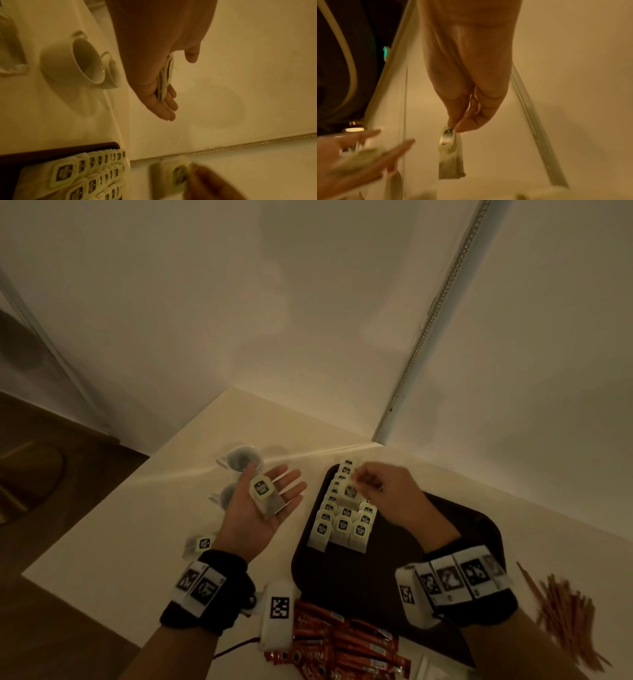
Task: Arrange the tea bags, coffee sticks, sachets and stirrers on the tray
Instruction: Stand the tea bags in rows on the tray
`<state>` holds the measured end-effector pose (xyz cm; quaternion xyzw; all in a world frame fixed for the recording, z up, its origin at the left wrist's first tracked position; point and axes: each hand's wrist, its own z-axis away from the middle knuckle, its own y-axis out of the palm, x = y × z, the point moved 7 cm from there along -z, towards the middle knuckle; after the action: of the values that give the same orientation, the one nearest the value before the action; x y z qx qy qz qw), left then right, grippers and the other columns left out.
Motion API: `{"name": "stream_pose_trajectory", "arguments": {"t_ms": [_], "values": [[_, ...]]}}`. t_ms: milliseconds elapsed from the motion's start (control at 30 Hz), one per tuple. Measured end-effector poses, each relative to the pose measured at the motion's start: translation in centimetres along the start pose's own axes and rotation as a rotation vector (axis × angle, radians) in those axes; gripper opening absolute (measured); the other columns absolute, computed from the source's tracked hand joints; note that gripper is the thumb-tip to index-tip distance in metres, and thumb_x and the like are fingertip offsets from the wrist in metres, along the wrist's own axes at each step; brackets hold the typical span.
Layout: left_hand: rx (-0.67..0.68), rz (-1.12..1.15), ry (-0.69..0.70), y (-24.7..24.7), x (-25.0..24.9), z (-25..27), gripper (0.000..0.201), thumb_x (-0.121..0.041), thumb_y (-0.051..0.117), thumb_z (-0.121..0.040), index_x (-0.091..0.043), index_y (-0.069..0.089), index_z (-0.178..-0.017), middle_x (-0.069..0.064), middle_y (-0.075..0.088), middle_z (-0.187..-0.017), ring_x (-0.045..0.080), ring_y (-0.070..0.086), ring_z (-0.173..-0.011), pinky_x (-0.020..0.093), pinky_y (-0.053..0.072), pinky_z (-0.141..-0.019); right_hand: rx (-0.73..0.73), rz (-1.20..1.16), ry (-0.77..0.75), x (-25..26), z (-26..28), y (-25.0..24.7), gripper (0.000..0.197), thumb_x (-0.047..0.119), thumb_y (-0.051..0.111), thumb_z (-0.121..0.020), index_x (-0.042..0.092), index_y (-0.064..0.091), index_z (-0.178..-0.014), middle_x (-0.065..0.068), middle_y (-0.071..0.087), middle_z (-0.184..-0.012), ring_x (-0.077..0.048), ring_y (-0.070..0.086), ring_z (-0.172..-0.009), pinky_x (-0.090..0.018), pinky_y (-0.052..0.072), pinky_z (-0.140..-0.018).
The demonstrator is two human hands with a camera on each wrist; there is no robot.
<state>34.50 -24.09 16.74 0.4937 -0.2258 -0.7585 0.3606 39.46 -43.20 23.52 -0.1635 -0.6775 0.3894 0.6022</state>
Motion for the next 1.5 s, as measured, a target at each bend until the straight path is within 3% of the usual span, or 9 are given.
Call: {"name": "stream_pose_trajectory", "arguments": {"t_ms": [167, 300, 533, 833, 1000, 1100, 1233, 1367, 1500], "values": [[-0.022, 0.000, -0.023, -1.3, -0.4, -0.1, 0.060, -0.055, 0.032, -0.094, -0.006, 0.059, -0.116, 0.014, 0.068, -0.116, 0.030, 0.066, -0.104, 0.041, 0.046, -0.095, 0.285, 0.080, 0.207, -7.3, 1.5, 6.4, 0.015, 0.014, 0.057, -0.092, 0.011, 0.063, -0.105, 0.007, 0.056, -0.097, 0.002, 0.052, -0.080, -0.009, 0.041, -0.066], [-0.037, -0.029, -0.037, -1.1, -0.2, -0.3, 0.060, -0.055, 0.031, -0.095, -0.006, 0.059, -0.116, 0.014, 0.067, -0.118, 0.031, 0.066, -0.105, 0.041, 0.046, -0.096, 0.347, 0.056, 0.264, -9.8, 1.6, 9.7, 0.006, 0.014, 0.060, -0.090, 0.016, 0.061, -0.096, 0.012, 0.053, -0.085, 0.000, 0.050, -0.076, -0.015, 0.042, -0.074], [-0.039, -0.067, -0.041, -0.9, 0.0, -0.6, 0.059, -0.053, 0.030, -0.096, -0.005, 0.060, -0.115, 0.014, 0.068, -0.116, 0.032, 0.062, -0.110, 0.041, 0.045, -0.098, 0.109, 0.033, 0.384, -12.0, 0.3, 10.2, 0.013, 0.009, 0.065, -0.086, 0.002, 0.067, -0.097, -0.010, 0.064, -0.100, -0.010, 0.054, -0.088, -0.023, 0.048, -0.085], [-0.016, -0.055, -0.078, -0.7, 0.6, -1.1, 0.066, -0.059, 0.026, -0.095, -0.006, 0.057, -0.121, 0.016, 0.064, -0.123, 0.033, 0.061, -0.112, 0.041, 0.051, -0.091, 0.057, 0.059, 0.405, -12.8, -0.5, 10.5, 0.014, 0.014, 0.064, -0.087, 0.005, 0.066, -0.098, -0.011, 0.065, -0.104, -0.021, 0.061, -0.097, -0.026, 0.049, -0.084], [0.044, -0.170, -0.168, 0.1, 1.4, -1.2, 0.077, -0.068, 0.024, -0.090, -0.007, 0.056, -0.123, 0.016, 0.065, -0.121, 0.032, 0.064, -0.108, 0.038, 0.055, -0.083, -0.195, -0.208, -0.006, -4.4, -2.1, 6.6, 0.018, 0.030, 0.061, -0.089, 0.021, 0.063, -0.105, 0.000, 0.055, -0.103, -0.011, 0.054, -0.091, -0.017, 0.042, -0.078], [0.140, -0.278, -0.158, 2.1, 1.5, -0.9, 0.080, -0.072, 0.027, -0.083, -0.009, 0.057, -0.124, 0.012, 0.066, -0.121, 0.025, 0.065, -0.106, 0.037, 0.055, -0.082, -0.122, -0.200, -0.296, 2.0, -2.3, 5.4, 0.028, 0.041, 0.063, -0.084, 0.028, 0.066, -0.109, 0.005, 0.050, -0.101, -0.012, 0.052, -0.098, -0.020, 0.045, -0.086], [0.279, -0.390, -0.105, 5.1, 0.2, -0.2, 0.074, -0.068, 0.023, -0.082, -0.015, 0.060, -0.118, 0.011, 0.066, -0.121, 0.024, 0.061, -0.114, 0.038, 0.053, -0.089, -0.129, -0.149, -0.379, 5.5, -2.7, 3.8, 0.015, 0.027, 0.069, -0.082, 0.018, 0.070, -0.094, 0.008, 0.050, -0.093, -0.017, 0.053, -0.091, -0.020, 0.048, -0.076], [0.340, -0.491, 0.197, 6.3, -2.7, -0.1, 0.052, -0.060, 0.044, -0.089, -0.021, 0.058, -0.120, 0.000, 0.066, -0.122, 0.020, 0.056, -0.120, 0.033, 0.051, -0.091, -0.165, -0.060, -0.475, 8.7, -2.5, 0.1, 0.011, 0.022, 0.066, -0.084, 0.016, 0.072, -0.091, 0.006, 0.062, -0.086, -0.010, 0.053, -0.081, -0.009, 0.036, -0.074], [0.341, -0.612, 0.510, 7.3, -5.6, 0.7, 0.025, -0.029, 0.071, -0.077, -0.023, 0.070, -0.102, -0.002, 0.071, -0.100, 0.012, 0.064, -0.095, 0.023, 0.050, -0.079, -0.174, 0.075, -0.520, 12.2, -1.9, -3.2, 0.016, 0.030, 0.061, -0.086, 0.022, 0.074, -0.091, 0.009, 0.069, -0.083, -0.012, 0.057, -0.076, -0.025, 0.043, -0.075]]}}
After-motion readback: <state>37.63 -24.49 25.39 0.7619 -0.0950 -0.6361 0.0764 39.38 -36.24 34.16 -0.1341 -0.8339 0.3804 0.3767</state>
